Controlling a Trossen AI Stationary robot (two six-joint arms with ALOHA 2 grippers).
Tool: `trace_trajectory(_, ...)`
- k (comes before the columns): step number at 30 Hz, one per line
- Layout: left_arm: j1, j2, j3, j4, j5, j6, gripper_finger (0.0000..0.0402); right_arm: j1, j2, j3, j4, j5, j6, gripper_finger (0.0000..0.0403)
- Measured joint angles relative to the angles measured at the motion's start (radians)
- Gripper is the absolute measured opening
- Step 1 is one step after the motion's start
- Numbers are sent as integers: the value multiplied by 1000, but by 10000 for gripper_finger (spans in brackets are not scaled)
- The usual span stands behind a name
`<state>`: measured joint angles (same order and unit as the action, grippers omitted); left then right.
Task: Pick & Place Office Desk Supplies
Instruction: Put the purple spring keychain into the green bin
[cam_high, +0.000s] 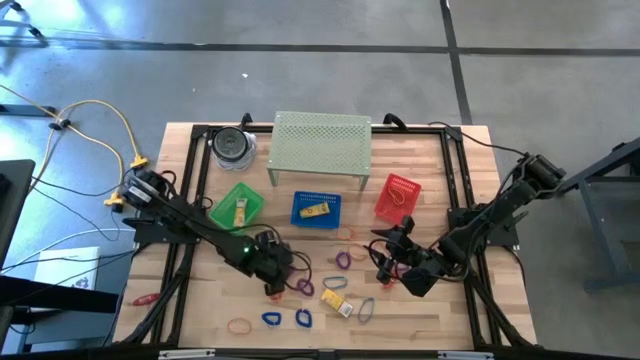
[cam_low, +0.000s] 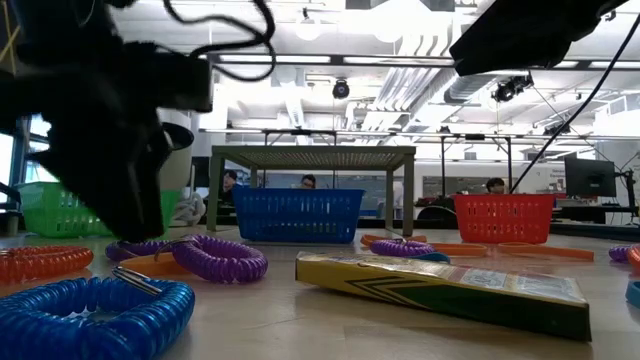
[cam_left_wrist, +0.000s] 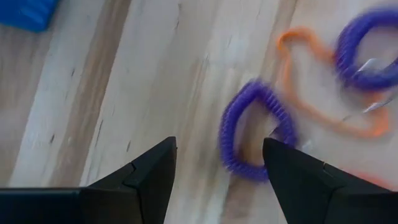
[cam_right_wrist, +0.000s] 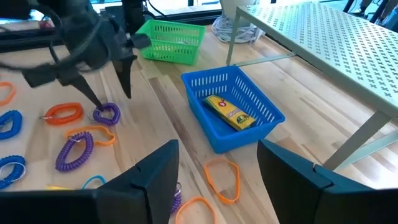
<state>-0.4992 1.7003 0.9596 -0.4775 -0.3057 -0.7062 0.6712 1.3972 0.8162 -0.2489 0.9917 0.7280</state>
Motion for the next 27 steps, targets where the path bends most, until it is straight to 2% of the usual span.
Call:
trace_trajectory(7, 6, 76, 5, 5, -5, 59, 229, 0, 0, 0, 0, -4, 0, 207)
trace_trajectory(11, 7, 87, 4, -3, 18, 55, 210, 0, 0, 0, -1, -4, 0, 207)
trace_trajectory(15, 6, 90, 4, -11, 28, 42, 165, 0, 0, 0, -1, -4, 0, 207)
trace_trajectory(24, -3, 91, 3, -12, 28, 30, 25, 0, 0, 0, -2, -4, 0, 207)
trace_trajectory(27, -17, 92, 2, -14, 15, 35, 11, 0, 0, 0, -2, -4, 0, 207)
